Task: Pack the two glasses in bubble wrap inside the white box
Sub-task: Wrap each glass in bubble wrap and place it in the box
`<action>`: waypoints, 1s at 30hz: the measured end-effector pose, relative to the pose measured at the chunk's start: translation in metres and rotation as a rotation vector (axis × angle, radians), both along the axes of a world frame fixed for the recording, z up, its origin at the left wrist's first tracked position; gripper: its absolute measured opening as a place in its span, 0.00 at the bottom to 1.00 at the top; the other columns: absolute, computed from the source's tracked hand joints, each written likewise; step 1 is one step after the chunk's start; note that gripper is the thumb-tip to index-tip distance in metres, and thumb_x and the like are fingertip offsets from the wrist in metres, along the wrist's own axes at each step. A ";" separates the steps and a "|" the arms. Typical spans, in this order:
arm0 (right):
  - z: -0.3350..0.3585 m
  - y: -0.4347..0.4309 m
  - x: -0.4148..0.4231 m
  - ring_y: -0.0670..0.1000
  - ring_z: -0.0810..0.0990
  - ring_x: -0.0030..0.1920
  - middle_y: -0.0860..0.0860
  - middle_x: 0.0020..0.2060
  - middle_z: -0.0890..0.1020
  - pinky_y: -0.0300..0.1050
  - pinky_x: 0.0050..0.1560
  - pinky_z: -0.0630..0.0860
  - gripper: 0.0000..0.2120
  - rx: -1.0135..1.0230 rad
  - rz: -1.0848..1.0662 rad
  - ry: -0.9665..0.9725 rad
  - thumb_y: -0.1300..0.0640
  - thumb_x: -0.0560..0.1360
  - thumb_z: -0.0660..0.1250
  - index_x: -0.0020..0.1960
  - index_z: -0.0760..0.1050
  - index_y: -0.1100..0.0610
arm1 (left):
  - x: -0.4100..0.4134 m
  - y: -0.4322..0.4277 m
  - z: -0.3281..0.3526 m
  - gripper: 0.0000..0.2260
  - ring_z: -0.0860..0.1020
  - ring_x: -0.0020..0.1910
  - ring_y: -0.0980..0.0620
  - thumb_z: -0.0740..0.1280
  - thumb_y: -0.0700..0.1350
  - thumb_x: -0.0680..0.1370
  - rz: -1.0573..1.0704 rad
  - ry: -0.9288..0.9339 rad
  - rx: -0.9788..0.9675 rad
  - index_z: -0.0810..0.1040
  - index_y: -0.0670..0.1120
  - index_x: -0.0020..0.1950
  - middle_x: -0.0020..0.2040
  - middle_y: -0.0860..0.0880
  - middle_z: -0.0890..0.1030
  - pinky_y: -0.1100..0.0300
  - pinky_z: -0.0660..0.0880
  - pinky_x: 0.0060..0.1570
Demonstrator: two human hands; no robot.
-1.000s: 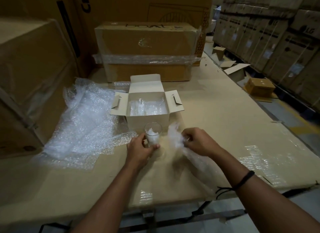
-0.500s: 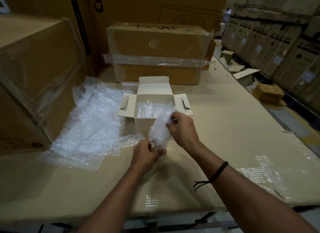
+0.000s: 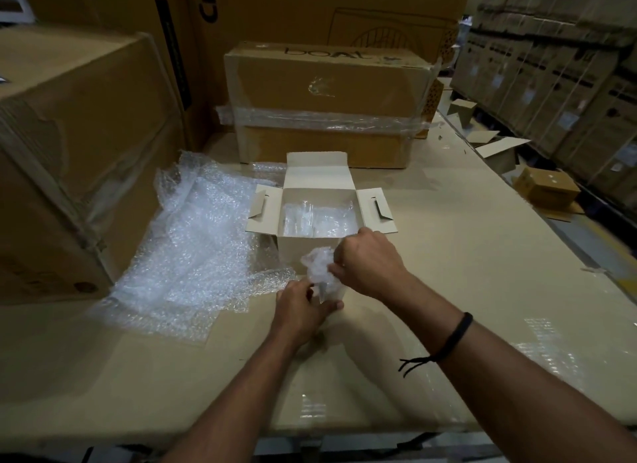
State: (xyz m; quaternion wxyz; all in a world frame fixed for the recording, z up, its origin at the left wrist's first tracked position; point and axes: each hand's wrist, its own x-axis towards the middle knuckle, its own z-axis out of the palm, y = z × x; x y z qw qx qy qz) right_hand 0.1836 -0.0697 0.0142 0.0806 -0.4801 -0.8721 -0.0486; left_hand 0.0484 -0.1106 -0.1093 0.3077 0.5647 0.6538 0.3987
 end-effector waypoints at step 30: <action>0.010 -0.006 0.023 0.53 0.70 0.60 0.50 0.62 0.79 0.51 0.58 0.73 0.33 -0.437 0.139 -0.122 0.68 0.67 0.56 0.67 0.75 0.44 | -0.002 0.005 -0.004 0.28 0.77 0.45 0.49 0.71 0.68 0.58 -0.009 0.045 0.023 0.80 0.56 0.54 0.45 0.51 0.80 0.47 0.76 0.49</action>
